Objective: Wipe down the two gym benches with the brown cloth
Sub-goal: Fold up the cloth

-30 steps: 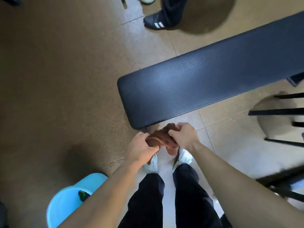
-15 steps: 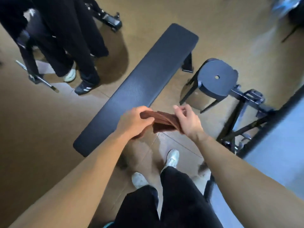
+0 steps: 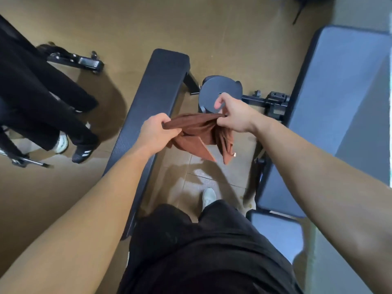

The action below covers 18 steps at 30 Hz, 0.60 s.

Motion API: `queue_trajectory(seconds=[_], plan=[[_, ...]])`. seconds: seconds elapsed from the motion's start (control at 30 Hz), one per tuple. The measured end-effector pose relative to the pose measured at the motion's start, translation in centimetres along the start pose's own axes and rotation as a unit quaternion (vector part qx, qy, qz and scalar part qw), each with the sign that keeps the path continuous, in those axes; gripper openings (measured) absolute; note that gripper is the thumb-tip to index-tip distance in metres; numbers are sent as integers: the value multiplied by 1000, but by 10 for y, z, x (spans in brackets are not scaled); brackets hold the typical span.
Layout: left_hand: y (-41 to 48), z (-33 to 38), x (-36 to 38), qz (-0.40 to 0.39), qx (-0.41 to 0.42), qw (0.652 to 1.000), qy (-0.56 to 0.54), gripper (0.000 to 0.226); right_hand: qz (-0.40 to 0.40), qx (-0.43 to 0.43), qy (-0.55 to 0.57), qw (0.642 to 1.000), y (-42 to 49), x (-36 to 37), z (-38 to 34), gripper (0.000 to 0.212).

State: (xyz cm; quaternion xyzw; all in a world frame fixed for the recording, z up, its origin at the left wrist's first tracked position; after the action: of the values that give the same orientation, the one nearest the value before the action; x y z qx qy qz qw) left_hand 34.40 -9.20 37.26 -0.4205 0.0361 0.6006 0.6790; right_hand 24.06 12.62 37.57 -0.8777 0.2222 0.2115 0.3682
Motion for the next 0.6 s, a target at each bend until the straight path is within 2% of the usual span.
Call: queue_trajectory(seconds=[0.13, 0.2, 0.3, 0.43, 0.5, 0.57, 0.6], plan=[[23, 29, -13, -46, 4, 999, 28, 36, 56, -12, 11, 998, -3, -38, 15, 7], [38, 38, -27, -37, 12, 997, 62, 37, 38, -4, 3, 999, 3, -52, 21, 4], [65, 51, -54, -1, 29, 996, 85, 32, 20, 7, 66, 998, 17, -68, 24, 19], [105, 83, -89, 15, 113, 993, 31, 18, 58, -7, 296, 953, 42, -94, 13, 27], [128, 100, -110, 35, 136, 988, 67, 21, 63, -12, 277, 959, 57, -110, 8, 30], [155, 115, -133, 49, 129, 985, 101, 39, 65, 11, 260, 963, 72, -128, 11, 32], [168, 123, -144, 38, 126, 989, 74, 45, 52, 24, 243, 968, 80, -134, 16, 34]])
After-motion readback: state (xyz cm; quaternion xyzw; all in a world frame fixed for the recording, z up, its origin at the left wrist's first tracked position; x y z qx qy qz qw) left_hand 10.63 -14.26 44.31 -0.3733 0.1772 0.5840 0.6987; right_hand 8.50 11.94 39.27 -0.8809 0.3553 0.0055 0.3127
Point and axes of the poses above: each hand's wrist, its own y-axis towards the middle knuckle, its own x-axis out of the palm, z = x × y, the point moved 5 cm from there along y, towards the middle knuckle, and after that the axes turned 15 degrees about -z, right-handed, at the moved point
